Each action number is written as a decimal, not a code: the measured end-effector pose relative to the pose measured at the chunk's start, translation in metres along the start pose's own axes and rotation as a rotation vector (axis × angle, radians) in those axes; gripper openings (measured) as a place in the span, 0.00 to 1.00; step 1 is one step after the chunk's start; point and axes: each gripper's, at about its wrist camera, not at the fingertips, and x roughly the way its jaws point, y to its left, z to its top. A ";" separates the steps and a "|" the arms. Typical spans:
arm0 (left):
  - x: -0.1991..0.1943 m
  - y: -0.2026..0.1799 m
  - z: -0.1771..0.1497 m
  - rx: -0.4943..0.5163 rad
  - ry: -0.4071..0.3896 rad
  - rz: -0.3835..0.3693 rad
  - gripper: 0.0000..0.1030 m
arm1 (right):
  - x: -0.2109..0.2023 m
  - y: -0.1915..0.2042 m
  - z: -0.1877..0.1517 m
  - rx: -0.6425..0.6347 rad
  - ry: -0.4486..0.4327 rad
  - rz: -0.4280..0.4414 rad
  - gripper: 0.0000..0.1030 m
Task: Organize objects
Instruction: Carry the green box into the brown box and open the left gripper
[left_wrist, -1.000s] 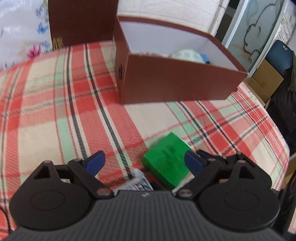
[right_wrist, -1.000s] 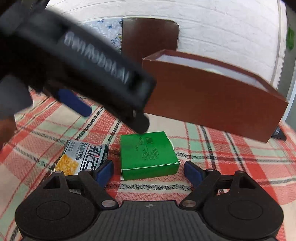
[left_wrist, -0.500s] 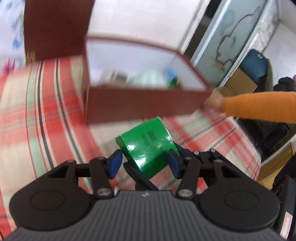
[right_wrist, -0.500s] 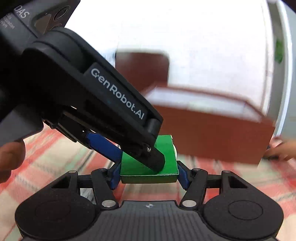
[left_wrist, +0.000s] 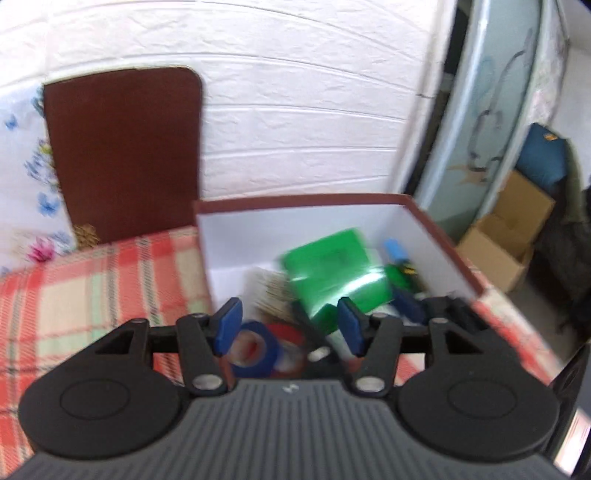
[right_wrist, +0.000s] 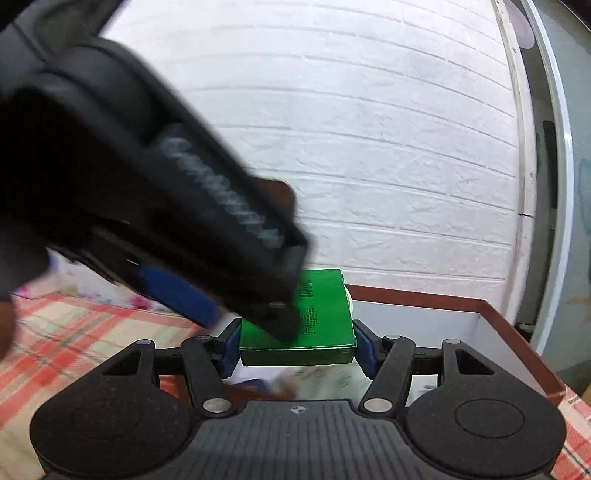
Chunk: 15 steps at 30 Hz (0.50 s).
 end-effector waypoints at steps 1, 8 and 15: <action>0.003 0.002 0.001 0.001 -0.001 0.027 0.62 | 0.008 -0.004 0.000 -0.002 0.010 -0.026 0.59; 0.011 0.019 -0.008 -0.024 0.029 0.122 0.72 | 0.006 -0.021 -0.002 0.024 0.036 -0.077 0.77; -0.018 0.015 -0.032 -0.006 0.004 0.168 0.77 | -0.071 -0.003 -0.023 0.086 0.025 -0.059 0.80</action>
